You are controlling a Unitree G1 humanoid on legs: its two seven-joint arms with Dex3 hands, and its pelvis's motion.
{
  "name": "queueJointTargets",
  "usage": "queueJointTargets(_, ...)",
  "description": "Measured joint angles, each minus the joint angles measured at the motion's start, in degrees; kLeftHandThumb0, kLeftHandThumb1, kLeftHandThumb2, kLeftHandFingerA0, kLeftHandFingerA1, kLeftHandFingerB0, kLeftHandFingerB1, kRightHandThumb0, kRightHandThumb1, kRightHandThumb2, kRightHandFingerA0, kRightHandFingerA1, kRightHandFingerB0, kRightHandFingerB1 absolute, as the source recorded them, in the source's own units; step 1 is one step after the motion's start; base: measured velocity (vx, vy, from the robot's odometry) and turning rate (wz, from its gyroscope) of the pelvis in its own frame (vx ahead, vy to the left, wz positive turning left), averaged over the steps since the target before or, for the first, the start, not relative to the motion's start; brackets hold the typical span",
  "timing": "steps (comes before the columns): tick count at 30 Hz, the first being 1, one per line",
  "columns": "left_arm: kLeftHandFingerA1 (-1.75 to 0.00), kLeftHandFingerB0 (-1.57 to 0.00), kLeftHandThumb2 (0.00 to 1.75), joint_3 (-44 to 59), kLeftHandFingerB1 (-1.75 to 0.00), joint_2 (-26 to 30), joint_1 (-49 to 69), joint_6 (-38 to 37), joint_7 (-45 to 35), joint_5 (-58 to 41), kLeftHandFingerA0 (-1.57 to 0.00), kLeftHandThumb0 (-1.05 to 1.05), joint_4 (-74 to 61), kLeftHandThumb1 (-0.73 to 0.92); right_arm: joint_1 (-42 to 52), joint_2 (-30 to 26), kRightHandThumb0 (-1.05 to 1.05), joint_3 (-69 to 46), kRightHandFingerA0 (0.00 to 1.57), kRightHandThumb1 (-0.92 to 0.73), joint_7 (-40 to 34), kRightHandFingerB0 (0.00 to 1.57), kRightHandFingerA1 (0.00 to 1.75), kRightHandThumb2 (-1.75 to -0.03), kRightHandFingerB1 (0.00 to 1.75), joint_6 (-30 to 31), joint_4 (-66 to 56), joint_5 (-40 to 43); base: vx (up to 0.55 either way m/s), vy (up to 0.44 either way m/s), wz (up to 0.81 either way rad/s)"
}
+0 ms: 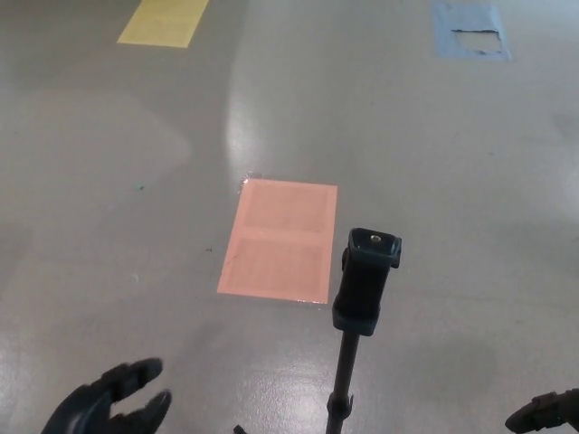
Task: The robot uses its left hand to grab the top of a phone stand kept on the floor and rotates it anti-clockwise
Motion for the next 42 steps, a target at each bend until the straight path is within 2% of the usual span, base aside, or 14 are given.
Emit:
queueJointTargets(5,-0.44,-0.15,0.82,-4.50,-0.38,3.43,-0.12,-2.89,2.72,4.17,-0.25,-0.67,7.12,0.56,1.65,0.01,-0.54,-0.30,0.54,-0.67,-0.11,0.31,0.60,-0.94,0.47,-0.02,-0.04,0.17,0.00,0.000,0.00)
queueJointTargets(16,-0.46,-0.14,0.82,-10.87,-0.38,7.17,-0.13,-9.89,7.34,10.98,-0.31,-0.65,17.53,0.56,6.08,0.02,-0.53,-0.76,0.55,-0.67,-0.75,0.32,0.59,-0.94,0.47,-0.29,-0.40,0.41,0.00,0.000,0.00)
queueJointTargets(17,-0.45,-0.15,0.81,-11.42,-0.38,7.46,-0.02,-10.63,7.71,11.56,-0.28,-0.65,18.29,0.54,6.62,0.01,-0.48,-0.75,0.63,-0.81,-0.85,0.38,0.46,-0.65,0.33,-0.33,-0.44,0.41,0.00,0.000,0.00)
queueJointTargets(19,-0.45,-0.15,0.81,-12.61,-0.38,8.11,0.21,-12.50,8.46,13.12,-0.28,-0.65,20.08,0.54,7.89,0.02,-0.48,-0.75,0.63,-0.81,-1.04,0.38,0.46,-0.65,0.33,-0.43,-0.52,0.44,0.00,0.000,0.00)
queueJointTargets(20,-0.38,-0.21,0.59,-13.05,-0.29,8.34,0.29,-13.37,8.83,13.85,-0.44,-0.60,20.87,0.63,8.40,0.02,-0.54,-0.75,0.56,-0.67,-1.12,0.33,0.59,-0.93,0.48,-0.48,-0.54,0.45,0.00,0.000,0.00)
queueJointTargets(21,-0.44,-0.16,0.80,-13.33,-0.38,8.44,0.28,-13.88,8.98,14.24,-0.27,-0.65,21.41,0.55,8.66,0.02,-0.55,-0.76,0.57,-0.67,-1.16,0.32,0.59,-0.93,0.47,-0.52,-0.56,0.47,0.00,0.000,0.00)
queueJointTargets(29,-0.47,-0.13,0.83,-14.82,-0.38,9.10,-0.37,-18.72,10.28,18.38,-0.36,-0.66,25.97,0.57,10.37,0.10,-0.53,-1.12,0.54,-0.68,-1.92,0.31,0.58,-0.94,0.47,-0.77,-0.32,0.55,0.00,0.000,0.00)
queueJointTargets(33,-0.39,-0.20,0.61,-15.40,-0.29,9.97,-0.88,-20.57,10.29,20.39,-0.52,-0.62,26.89,0.66,10.64,0.42,-0.52,-0.86,0.54,-0.67,-2.36,0.31,0.59,-0.94,0.47,-0.88,-0.31,0.46,0.00,0.000,0.00)
queueJointTargets(34,-0.39,-0.20,0.61,-15.49,-0.29,10.04,-0.91,-20.74,10.28,20.60,-0.51,-0.61,26.90,0.66,10.68,0.44,-0.48,-0.85,0.62,-0.81,-2.39,0.38,0.46,-0.65,0.33,-0.90,-0.32,0.46,0.00,0.000,0.00)
queueJointTargets(36,-0.39,-0.20,0.61,-15.78,-0.29,10.13,-0.95,-21.21,10.22,21.27,-0.51,-0.61,26.91,0.66,10.78,0.45,-0.48,-0.85,0.62,-0.81,-2.40,0.38,0.46,-0.65,0.33,-0.95,-0.35,0.48,0.00,0.000,0.00)
queueJointTargets(37,-0.61,-0.04,0.95,-15.87,-0.43,10.15,-0.97,-21.33,10.20,21.61,-0.46,-0.43,26.91,0.47,10.78,0.45,-0.52,-0.85,0.54,-0.67,-2.41,0.32,0.59,-0.93,0.47,-0.95,-0.36,0.48,0.00,0.000,0.00)
queueJointTargets(38,-0.51,-0.16,0.84,-15.92,-0.39,10.16,-1.02,-21.37,10.14,22.05,-0.47,-0.68,26.91,0.58,10.78,0.45,-0.52,-0.86,0.54,-0.67,-2.42,0.31,0.59,-0.93,0.47,-0.95,-0.41,0.49,0.00,0.000,0.00)
queueJointTargets(41,-0.39,-0.20,0.60,-15.92,-0.29,10.27,-1.18,-21.67,10.01,22.65,-0.50,-0.61,26.91,0.66,10.76,0.46,-0.52,-0.86,0.55,-0.67,-2.42,0.31,0.59,-0.93,0.47,-0.96,-0.57,0.51,0.00,0.000,0.00)
queueJointTargets(42,-0.39,-0.20,0.61,-15.88,-0.29,10.31,-1.32,-21.81,9.98,22.85,-0.51,-0.60,26.91,0.67,10.71,0.46,-0.48,-0.90,0.62,-0.80,-2.42,0.37,0.46,-0.65,0.33,-0.96,-0.60,0.53,0.00,0.000,0.00)
